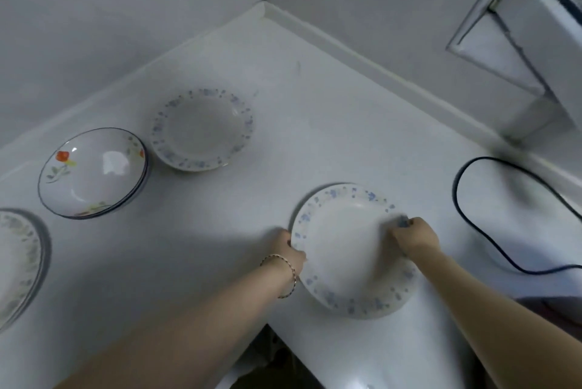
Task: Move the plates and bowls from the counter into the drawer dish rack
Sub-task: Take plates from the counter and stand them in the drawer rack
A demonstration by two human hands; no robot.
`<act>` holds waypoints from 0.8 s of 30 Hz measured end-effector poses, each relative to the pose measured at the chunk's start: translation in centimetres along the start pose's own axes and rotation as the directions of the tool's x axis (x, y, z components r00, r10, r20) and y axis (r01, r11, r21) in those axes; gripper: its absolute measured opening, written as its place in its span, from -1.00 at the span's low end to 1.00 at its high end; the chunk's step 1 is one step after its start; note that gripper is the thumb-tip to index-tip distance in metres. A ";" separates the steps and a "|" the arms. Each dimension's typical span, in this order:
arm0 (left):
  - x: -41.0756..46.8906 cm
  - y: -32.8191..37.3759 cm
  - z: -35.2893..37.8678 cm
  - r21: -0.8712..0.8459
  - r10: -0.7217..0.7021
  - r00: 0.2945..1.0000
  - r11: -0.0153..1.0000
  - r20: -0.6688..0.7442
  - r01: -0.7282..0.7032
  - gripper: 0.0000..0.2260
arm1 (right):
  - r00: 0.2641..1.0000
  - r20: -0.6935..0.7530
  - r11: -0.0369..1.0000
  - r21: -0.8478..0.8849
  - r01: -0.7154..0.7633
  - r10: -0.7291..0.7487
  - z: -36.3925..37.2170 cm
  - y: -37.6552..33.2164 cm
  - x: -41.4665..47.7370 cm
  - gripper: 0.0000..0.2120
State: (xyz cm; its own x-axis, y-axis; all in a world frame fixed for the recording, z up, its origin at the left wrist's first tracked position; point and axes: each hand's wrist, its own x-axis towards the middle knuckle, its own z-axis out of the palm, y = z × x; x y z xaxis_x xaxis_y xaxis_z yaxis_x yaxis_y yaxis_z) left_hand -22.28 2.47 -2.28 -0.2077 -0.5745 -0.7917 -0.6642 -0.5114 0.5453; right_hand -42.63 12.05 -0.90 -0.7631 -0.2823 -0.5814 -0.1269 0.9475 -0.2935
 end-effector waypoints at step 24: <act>-29.2 -26.9 -7.5 -0.315 -0.105 0.760 0.939 -0.641 -0.136 -0.68 | 0.550 0.443 0.587 -0.063 0.807 -0.708 8.0 5.5 -28.4 -0.78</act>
State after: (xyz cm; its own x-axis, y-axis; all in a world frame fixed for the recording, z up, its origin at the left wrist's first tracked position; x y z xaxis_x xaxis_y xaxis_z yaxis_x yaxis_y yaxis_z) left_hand 7.07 28.24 8.22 0.3726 -0.7925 -0.4828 -0.3692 -0.6039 0.7064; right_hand -16.53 24.06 7.94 -0.0495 -0.8928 -0.4477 -0.7302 0.3382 -0.5937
